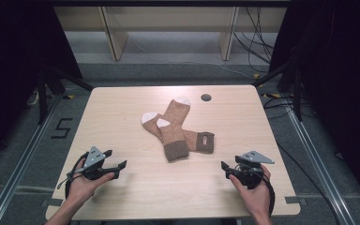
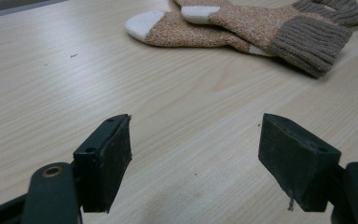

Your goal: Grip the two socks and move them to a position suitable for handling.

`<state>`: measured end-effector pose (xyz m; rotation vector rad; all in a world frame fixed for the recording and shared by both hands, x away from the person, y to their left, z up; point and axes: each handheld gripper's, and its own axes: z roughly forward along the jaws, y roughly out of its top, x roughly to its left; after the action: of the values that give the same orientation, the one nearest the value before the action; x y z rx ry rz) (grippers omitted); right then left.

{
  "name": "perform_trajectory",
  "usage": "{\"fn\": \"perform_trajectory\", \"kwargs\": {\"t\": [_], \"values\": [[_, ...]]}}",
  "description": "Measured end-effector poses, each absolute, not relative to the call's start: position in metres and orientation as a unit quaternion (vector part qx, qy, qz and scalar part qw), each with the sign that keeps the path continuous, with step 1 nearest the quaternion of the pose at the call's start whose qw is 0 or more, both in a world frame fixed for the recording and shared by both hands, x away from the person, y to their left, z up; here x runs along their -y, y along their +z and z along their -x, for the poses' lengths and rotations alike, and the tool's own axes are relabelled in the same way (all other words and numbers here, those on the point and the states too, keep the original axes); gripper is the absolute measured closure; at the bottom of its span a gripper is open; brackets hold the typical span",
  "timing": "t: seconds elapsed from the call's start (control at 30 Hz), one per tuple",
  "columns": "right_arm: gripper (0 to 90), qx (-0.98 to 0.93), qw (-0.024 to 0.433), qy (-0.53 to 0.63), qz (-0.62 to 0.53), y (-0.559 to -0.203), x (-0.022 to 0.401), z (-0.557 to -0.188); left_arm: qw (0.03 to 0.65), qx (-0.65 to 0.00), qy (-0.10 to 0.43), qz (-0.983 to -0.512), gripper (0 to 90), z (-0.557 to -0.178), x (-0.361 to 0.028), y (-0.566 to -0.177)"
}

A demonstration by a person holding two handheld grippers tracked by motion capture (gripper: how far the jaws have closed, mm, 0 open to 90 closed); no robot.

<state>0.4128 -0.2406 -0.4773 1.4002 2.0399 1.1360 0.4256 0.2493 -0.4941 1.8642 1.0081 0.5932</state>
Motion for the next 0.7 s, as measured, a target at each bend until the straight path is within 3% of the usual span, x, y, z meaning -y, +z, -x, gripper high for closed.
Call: {"fn": "perform_trajectory", "kwargs": {"t": [0.33,0.63,0.7], "values": [[36.0,-0.743,0.189,0.425,-0.481,-0.466,0.22,-0.421,0.446,-0.405,0.236,-0.763,24.6,-0.423,-0.245,-0.496],[38.1,-0.771,0.15,0.424,-0.45,-0.445,0.15,-0.456,0.45,-0.41,0.241,-0.756,24.6,-0.422,-0.25,-0.493],[37.8,-0.778,0.159,0.423,-0.435,-0.445,0.143,-0.463,0.449,-0.41,0.24,-0.757,24.6,-0.422,-0.249,-0.494]]}}
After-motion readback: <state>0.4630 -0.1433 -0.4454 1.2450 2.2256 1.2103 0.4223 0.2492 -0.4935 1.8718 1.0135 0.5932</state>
